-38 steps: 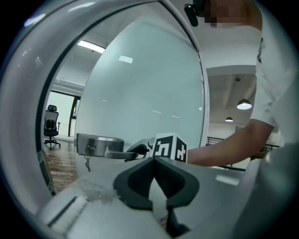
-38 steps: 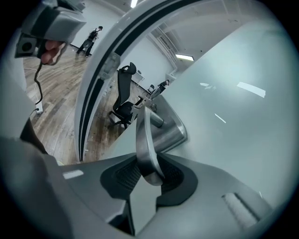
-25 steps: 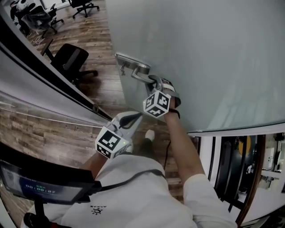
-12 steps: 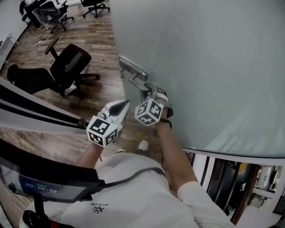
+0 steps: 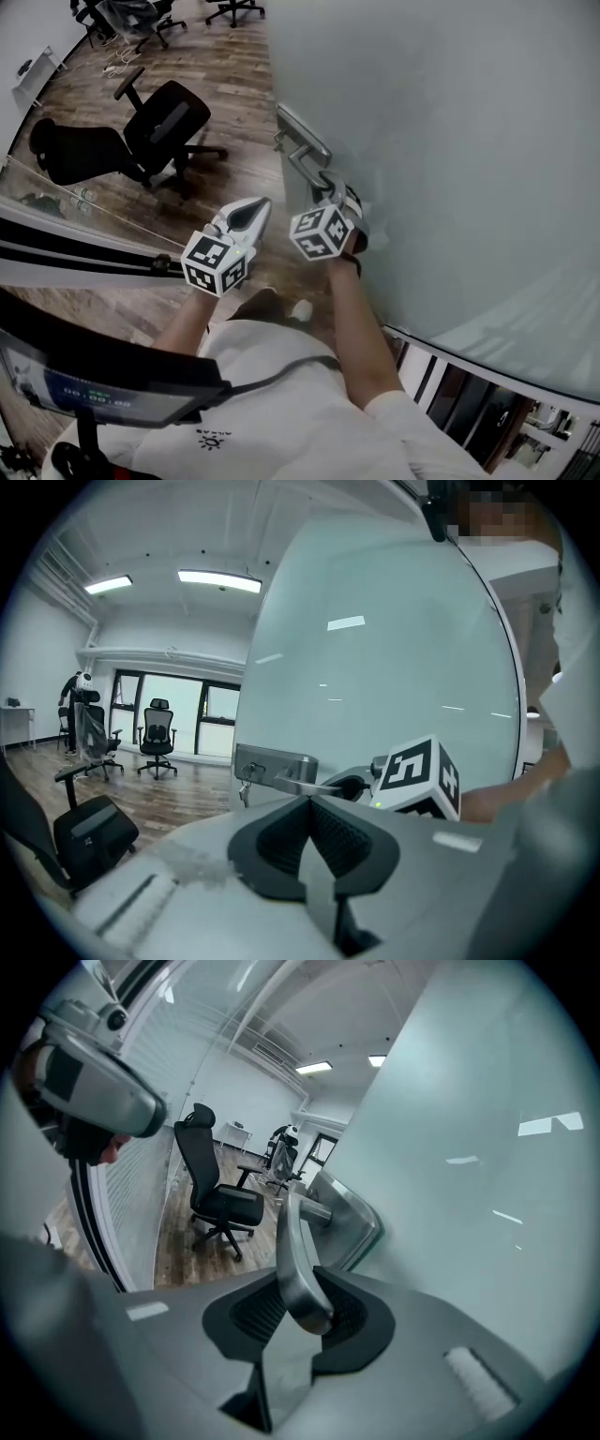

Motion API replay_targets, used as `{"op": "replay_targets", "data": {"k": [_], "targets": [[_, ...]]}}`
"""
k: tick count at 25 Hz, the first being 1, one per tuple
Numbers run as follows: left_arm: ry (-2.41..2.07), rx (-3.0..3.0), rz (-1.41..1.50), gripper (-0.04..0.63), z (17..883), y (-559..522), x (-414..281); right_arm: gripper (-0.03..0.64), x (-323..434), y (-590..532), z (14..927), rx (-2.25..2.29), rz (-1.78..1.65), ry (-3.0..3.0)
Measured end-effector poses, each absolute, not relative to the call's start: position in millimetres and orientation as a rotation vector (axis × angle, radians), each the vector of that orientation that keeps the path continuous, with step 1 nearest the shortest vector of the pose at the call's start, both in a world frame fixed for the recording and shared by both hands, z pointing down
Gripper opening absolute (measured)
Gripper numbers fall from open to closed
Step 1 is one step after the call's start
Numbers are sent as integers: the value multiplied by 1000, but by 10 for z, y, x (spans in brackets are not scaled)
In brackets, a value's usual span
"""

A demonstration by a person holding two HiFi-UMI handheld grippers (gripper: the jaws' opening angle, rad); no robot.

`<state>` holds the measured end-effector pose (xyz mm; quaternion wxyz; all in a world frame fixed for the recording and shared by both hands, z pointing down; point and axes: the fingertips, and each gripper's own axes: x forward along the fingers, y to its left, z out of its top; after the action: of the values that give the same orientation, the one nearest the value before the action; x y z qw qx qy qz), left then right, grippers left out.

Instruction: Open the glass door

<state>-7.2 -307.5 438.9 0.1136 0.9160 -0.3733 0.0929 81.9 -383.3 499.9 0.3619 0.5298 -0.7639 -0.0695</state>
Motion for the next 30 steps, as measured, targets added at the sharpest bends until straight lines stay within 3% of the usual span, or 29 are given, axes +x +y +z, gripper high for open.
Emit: {"op": "replay_targets", "data": {"k": [24, 30], "targets": [[-638, 2817, 228, 5, 4435, -4711, 1715, 78, 2315, -5026, 4984, 1555, -37, -1877], [-606, 2769, 286, 5, 3985, -5247, 2705, 78, 3498, -5592, 4487, 1573, 51, -1861]]}}
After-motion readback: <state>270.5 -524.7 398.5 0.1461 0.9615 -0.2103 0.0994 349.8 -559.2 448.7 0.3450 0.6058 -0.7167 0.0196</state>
